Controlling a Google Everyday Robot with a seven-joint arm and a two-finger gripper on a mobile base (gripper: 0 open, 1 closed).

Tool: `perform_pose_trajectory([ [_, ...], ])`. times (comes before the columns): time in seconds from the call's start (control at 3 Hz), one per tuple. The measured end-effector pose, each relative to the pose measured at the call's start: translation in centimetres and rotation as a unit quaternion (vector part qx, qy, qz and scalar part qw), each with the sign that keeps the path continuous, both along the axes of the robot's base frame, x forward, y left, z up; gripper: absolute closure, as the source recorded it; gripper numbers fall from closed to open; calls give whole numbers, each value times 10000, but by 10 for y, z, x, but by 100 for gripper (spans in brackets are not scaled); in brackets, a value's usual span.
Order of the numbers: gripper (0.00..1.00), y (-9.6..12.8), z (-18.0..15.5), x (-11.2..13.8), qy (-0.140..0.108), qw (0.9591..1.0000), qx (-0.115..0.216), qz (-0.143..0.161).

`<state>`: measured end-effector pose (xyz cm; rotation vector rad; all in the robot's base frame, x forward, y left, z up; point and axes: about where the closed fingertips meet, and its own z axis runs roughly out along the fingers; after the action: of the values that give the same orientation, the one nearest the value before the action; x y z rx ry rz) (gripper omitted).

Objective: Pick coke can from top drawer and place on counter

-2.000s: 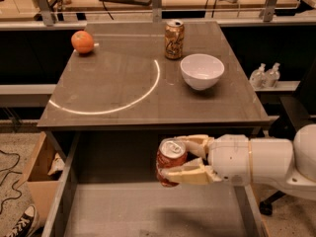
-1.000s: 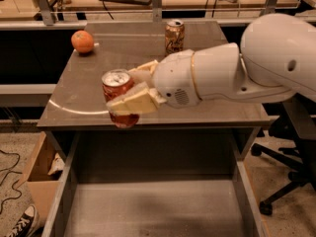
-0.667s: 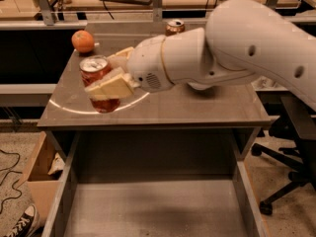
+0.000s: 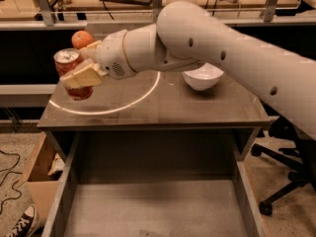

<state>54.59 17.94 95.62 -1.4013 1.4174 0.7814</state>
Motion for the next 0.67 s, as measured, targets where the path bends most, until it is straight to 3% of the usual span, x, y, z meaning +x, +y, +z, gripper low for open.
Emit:
perform_pose_trajectory([
  [0.33, 100, 28, -20, 17, 75, 9997, 92, 215],
  [0.67, 100, 47, -41, 29, 127, 9994, -25, 318],
])
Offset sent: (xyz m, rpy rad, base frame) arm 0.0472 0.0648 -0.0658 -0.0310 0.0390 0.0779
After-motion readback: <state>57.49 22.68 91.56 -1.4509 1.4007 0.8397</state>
